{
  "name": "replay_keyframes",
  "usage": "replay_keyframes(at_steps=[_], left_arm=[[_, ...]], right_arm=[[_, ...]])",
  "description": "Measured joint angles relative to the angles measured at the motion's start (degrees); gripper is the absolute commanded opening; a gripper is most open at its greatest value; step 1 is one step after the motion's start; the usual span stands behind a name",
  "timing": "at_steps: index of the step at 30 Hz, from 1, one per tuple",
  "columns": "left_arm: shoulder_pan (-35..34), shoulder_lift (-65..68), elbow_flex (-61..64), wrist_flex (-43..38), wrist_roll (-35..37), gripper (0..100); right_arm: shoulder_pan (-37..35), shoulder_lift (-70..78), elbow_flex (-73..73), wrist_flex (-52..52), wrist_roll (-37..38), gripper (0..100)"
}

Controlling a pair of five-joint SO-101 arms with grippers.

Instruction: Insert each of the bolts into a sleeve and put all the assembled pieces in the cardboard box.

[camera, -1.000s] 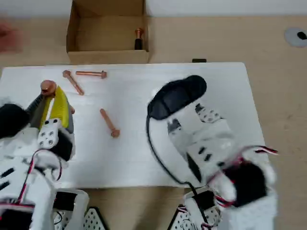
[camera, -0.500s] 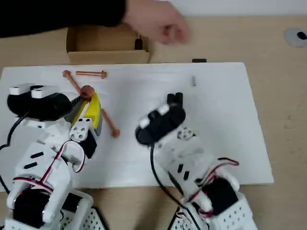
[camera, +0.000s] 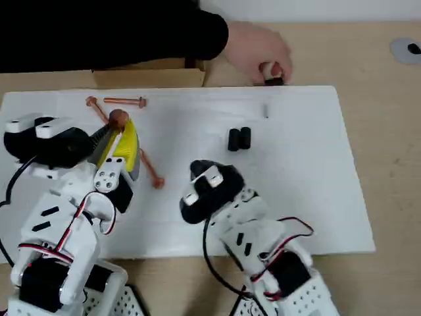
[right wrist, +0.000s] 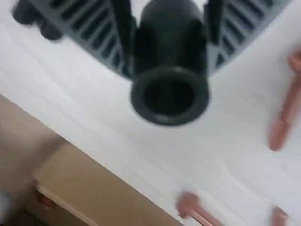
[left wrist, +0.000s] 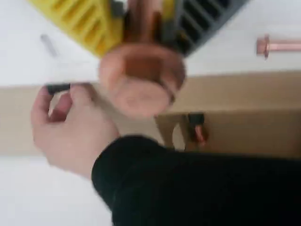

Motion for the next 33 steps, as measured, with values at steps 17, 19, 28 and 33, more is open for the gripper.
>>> replay_keyframes(at_steps=[17, 19, 28, 33], left_arm=[[0.00, 0.18, 14.59, -10.81, 0.00, 1], [0.62, 0.18, 14.59, -11.87, 0.00, 1], [9.14, 0.18, 13.80, -12.04, 0.00, 1], [9.32, -0.44, 11.60, -9.23, 0.00, 1]], right_arm=[[-13.01, 0.00, 7.56, -20.40, 0.00, 1.0], [-13.01, 0.00, 7.56, -20.48, 0.00, 1.0], [-13.01, 0.00, 7.56, -16.62, 0.00, 1.0], [-13.01, 0.00, 7.56, -16.53, 0.00, 1.0]])
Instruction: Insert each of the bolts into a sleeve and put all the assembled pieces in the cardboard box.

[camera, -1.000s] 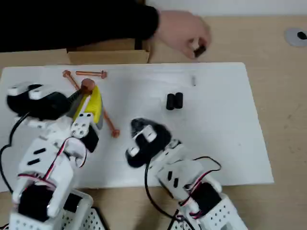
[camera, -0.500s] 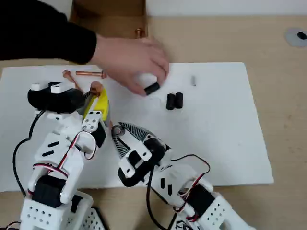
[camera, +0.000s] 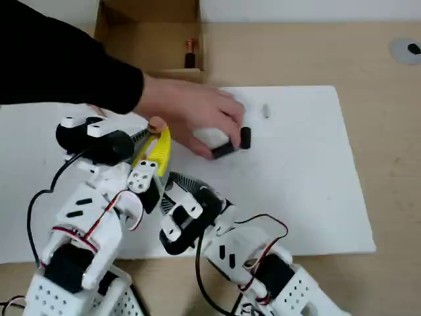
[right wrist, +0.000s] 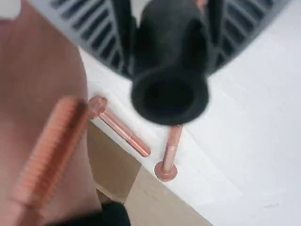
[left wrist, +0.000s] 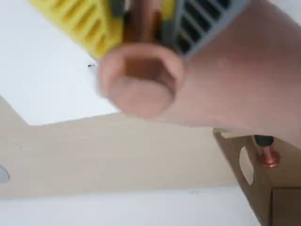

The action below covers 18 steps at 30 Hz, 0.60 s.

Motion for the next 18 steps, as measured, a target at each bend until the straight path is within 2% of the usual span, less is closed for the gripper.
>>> replay_keyframes(at_steps=[10, 18], left_arm=[[0.35, -14.86, -2.90, 13.36, 0.00, 1], [0.35, -17.32, -2.99, 15.21, 0.00, 1]], right_arm=[[0.00, 0.00, 0.00, 0.26, 0.00, 0.9], [0.00, 0.00, 0.00, 2.55, -1.32, 0.9]])
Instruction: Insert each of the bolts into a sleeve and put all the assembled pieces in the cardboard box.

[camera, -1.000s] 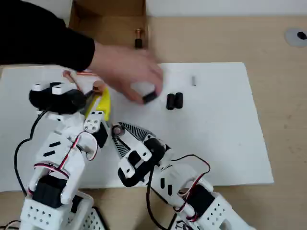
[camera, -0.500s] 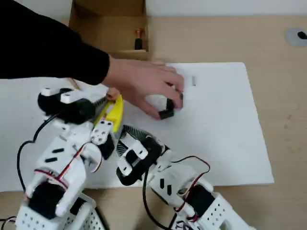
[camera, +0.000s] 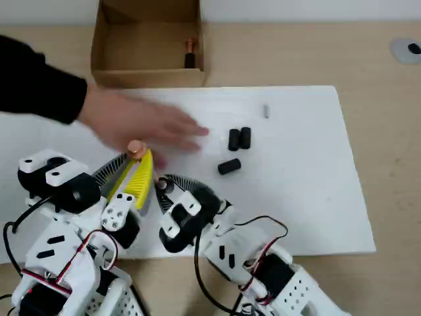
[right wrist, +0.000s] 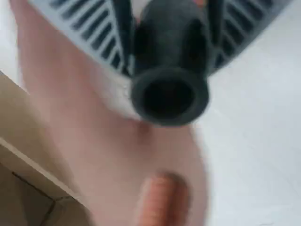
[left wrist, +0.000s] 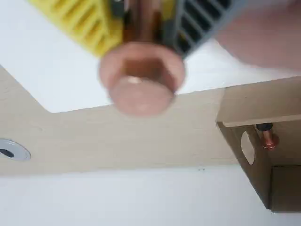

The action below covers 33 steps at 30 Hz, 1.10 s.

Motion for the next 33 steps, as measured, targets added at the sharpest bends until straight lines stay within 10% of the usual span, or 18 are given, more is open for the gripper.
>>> replay_keyframes(at_steps=[33], left_arm=[[0.00, 0.00, 12.13, -9.14, 0.00, 1]], right_arm=[[-0.18, 0.00, 0.09, 0.09, -0.35, 0.9]])
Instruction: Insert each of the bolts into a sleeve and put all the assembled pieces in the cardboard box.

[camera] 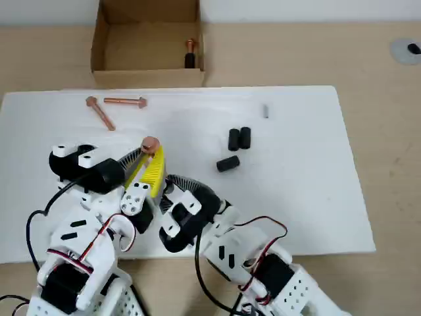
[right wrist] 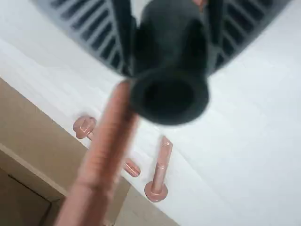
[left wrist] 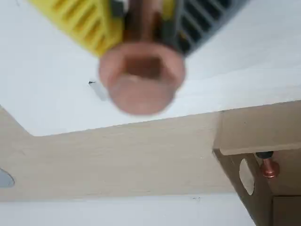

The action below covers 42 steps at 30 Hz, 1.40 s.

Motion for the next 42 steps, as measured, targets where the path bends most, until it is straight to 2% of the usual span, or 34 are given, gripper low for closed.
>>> replay_keyframes(at_steps=[7, 18, 21, 27, 33, 42], left_arm=[[0.00, 0.00, -2.99, 1.85, 0.00, 1], [0.00, -0.44, -11.78, 12.04, 0.70, 1], [0.18, -0.44, -11.87, 12.31, 2.29, 1], [6.42, -0.44, -11.87, 12.40, 2.64, 1], [7.12, -0.26, -10.99, 12.22, 0.35, 1], [-1.85, -0.44, -10.99, 7.38, -0.53, 1]], right_arm=[[0.00, 0.00, 0.00, 0.00, 0.00, 0.9], [0.18, 0.00, 0.09, 0.00, 0.00, 0.9], [0.18, 0.00, 0.09, 0.00, 0.00, 0.9], [0.18, 0.00, 0.09, 0.00, 0.00, 0.9], [0.18, 0.00, 0.09, 0.00, -0.09, 0.9], [2.20, 0.00, 0.09, 0.00, -2.02, 0.9]])
